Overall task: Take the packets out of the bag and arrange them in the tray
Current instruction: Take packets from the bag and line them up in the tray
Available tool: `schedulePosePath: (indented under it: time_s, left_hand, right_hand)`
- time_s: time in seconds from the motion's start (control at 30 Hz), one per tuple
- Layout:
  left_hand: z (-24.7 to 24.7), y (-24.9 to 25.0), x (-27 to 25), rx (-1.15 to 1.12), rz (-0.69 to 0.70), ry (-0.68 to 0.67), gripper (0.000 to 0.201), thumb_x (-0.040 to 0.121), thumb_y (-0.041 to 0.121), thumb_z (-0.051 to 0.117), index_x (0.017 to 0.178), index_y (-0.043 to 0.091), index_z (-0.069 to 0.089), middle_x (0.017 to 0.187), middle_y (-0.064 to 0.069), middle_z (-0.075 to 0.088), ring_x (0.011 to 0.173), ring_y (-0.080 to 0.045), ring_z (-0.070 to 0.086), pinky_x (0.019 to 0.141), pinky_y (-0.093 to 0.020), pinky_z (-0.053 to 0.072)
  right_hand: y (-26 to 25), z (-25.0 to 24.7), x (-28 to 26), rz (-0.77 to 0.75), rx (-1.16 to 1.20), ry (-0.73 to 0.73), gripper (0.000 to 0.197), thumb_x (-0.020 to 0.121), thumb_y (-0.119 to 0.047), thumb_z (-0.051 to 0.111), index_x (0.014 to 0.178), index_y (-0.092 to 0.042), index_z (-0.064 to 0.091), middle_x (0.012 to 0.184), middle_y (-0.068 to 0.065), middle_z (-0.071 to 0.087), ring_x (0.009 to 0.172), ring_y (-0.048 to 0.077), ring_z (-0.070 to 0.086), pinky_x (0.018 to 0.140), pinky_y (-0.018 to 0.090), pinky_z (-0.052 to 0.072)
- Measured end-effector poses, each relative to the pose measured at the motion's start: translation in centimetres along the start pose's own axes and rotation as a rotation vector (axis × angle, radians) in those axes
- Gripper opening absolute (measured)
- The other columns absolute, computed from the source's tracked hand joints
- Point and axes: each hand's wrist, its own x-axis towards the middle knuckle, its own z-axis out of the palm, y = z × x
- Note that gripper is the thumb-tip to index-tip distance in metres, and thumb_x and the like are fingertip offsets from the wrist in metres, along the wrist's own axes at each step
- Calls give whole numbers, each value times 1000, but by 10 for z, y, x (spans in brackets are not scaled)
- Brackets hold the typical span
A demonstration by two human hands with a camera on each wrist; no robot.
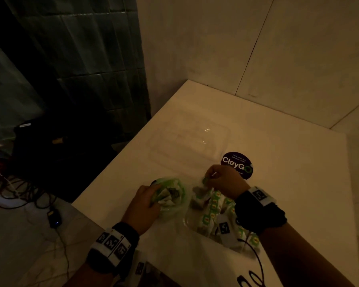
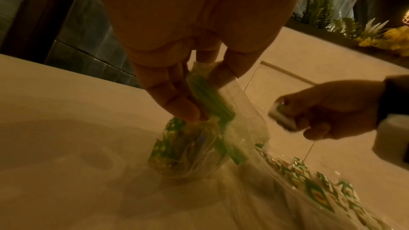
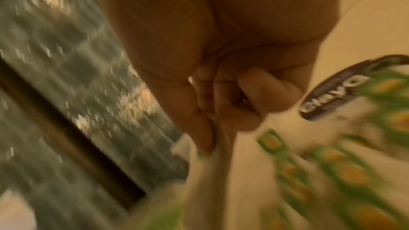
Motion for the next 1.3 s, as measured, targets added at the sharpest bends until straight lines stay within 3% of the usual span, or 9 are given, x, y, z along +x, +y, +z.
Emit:
schedulePosePath:
  time_s: [0.17,0.33,0.43,0.6,0.73,0.8,0.9,1.0,1.3]
  left_hand:
    - [0,-1,1,-9,-11,-2,51,95,10,47,143,23,37,130,-3,38,96,-23,53,85,-34,52]
    - [-1,1,0,22,2,-4,51,95,10,47,143,20,36,128,-3,38,89,-18,50,78,-24,46]
    - [-3,2,-4,124,4,21,47,95,17,50,140,26,41,138,-2,29,99,-22,52,86,-32,50]
    - [-6,35,-19,517,327,288,28,84,28,55,110,28,65,135,-7,47,120,-31,36,86,-45,48]
    - [19,68,-36,624,611,118,27,80,33,47,95,26,68,106,6,65,108,-24,47,83,-44,46]
    - [37,78,-37,730,555,-32,37,84,32,44,115,27,64,114,7,63,116,-30,49,90,-53,45]
    - [55,81,-28,847,397,-287,56,97,35,30,150,25,17,153,-2,28,145,-36,7,110,-65,0]
    - [61,79,-21,915,414,-314,61,94,48,11,150,30,-6,161,0,3,145,-35,-13,98,-64,-31]
    - [70,67,-15,978,407,-316,69,83,51,0,149,30,-6,160,-2,7,143,-41,-16,88,-65,-40]
  right_hand:
    - [12,35,3,52,-302,-180,8,82,-18,68,90,-16,69,95,4,65,82,14,54,73,23,42]
    - [11,54,11,71,-400,-157,11,83,-14,63,92,-13,70,100,5,68,79,14,54,71,23,43]
    - [12,49,13,61,-408,-38,10,84,-13,62,93,-13,65,98,5,62,81,16,51,72,24,40]
    - [22,18,12,108,-424,73,18,89,-18,54,100,-13,68,102,4,63,97,22,59,79,28,45]
    - [26,19,17,175,-531,-68,16,86,-15,54,83,-7,67,80,4,59,82,23,63,66,29,47]
    - [30,25,21,211,-559,-71,17,85,-17,55,69,-12,58,73,1,54,77,23,60,67,31,49]
    - [33,30,23,219,-563,-80,15,88,-29,54,87,-17,63,94,3,61,94,26,60,84,38,51]
    - [35,31,24,189,-580,-94,31,92,-29,52,113,-9,62,118,9,62,109,28,59,89,36,49]
    - [31,34,28,140,-597,-62,22,92,-15,49,105,-4,63,113,10,62,106,25,61,85,29,49]
